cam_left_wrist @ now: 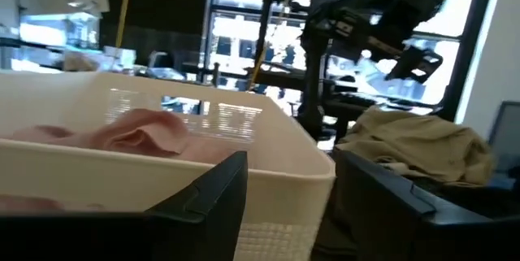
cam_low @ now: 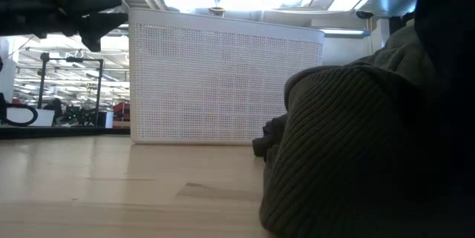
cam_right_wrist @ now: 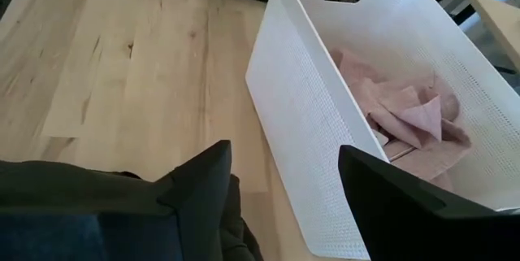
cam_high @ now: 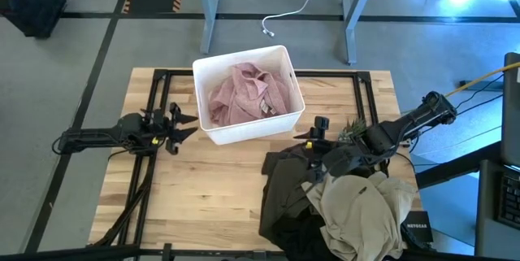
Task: Sort clothes
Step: Put the gray shorts into the white laundry bin
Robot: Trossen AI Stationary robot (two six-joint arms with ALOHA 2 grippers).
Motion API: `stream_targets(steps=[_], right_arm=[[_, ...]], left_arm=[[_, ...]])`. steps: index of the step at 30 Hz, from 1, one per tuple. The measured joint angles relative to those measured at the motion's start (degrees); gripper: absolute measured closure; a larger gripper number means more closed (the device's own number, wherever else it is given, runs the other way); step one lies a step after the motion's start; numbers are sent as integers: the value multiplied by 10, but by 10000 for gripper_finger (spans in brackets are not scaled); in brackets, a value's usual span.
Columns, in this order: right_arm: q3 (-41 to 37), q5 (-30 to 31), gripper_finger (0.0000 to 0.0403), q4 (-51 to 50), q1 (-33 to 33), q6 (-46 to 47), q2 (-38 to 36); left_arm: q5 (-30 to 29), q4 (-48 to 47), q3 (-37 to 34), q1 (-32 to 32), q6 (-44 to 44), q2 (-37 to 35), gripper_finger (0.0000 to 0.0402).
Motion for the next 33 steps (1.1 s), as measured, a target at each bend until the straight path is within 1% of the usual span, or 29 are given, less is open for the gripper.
stream_targets(steps=[4,11,20,25,33], right_arm=[[0,0,157,-2,-2,0,0],[0,0,157,1,-2,0,0],[0,0,157,3,-2,15,0],[0,-25,157,3,-2,37,0],[0,-43,157,-16,10,55,0]], left_arm=[[-16,-12,0,0,34,0,218],[-15,-84,0,0,33,0,218],[-14,-83,0,0,32,3,218],[-13,-83,0,0,32,3,218],[-14,-83,0,0,32,3,218]])
